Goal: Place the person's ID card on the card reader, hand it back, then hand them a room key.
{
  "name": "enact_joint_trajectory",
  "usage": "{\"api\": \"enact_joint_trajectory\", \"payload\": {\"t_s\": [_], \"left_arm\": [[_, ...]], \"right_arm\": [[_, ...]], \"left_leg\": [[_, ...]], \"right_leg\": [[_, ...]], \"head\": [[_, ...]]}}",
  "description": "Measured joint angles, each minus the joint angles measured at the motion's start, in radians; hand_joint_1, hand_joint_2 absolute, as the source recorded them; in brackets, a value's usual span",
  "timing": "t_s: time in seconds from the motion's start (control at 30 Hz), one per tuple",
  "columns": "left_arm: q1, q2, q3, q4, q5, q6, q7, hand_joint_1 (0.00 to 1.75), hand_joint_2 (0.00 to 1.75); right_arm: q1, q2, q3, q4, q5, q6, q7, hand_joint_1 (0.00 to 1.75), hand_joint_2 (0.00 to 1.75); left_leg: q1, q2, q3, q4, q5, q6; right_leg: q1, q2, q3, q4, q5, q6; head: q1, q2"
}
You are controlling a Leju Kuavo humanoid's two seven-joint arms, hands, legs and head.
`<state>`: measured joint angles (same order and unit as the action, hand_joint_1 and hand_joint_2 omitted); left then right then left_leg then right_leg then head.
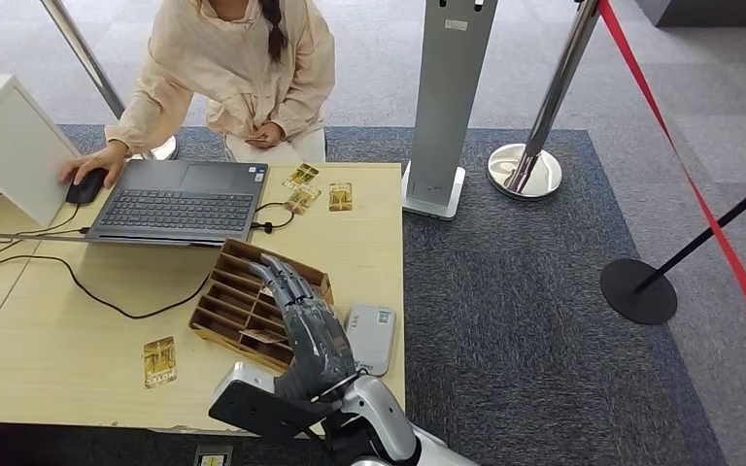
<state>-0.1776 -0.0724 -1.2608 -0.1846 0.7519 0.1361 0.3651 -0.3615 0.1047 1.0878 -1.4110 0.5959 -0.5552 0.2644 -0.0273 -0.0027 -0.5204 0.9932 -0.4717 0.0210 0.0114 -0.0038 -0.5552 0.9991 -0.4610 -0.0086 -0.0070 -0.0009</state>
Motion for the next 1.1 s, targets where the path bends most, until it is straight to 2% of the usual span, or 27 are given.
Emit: {"api": "enact_joint_trajectory", "payload": {"t_s": [0.37,0.6,1.1], "left_arm": [[-0.001,0.001,0.000,0.000,0.003,0.002,0.013,0.00,1.75],[-0.002,0.002,0.000,0.000,0.002,0.002,0.018,0.00,1.75],[-0.003,0.003,0.000,-0.002,0.004,0.004,0.031,0.00,1.75]], "right_arm": [[0.007,0.013,0.018,0.090,-0.028,-0.016,-0.037,0.14,1.75],[0.011,0.038,0.038,0.143,-0.028,-0.040,-0.047,0.30,1.75],[-0.009,0.057,0.073,0.226,-0.050,-0.079,-0.044,0.27,1.75]], "left_leg": [[0.000,0.000,0.000,0.000,0.000,0.000],[0.000,0.000,0.000,0.000,0.000,0.000],[0.000,0.000,0.000,0.000,0.000,0.000]], "right_leg": [[0.000,0.000,0.000,0.000,0.000,0.000],[0.000,0.000,0.000,0.000,0.000,0.000],[0.000,0.000,0.000,0.000,0.000,0.000]], "head": [[0.000,0.000],[0.000,0.000],[0.000,0.000]]}}
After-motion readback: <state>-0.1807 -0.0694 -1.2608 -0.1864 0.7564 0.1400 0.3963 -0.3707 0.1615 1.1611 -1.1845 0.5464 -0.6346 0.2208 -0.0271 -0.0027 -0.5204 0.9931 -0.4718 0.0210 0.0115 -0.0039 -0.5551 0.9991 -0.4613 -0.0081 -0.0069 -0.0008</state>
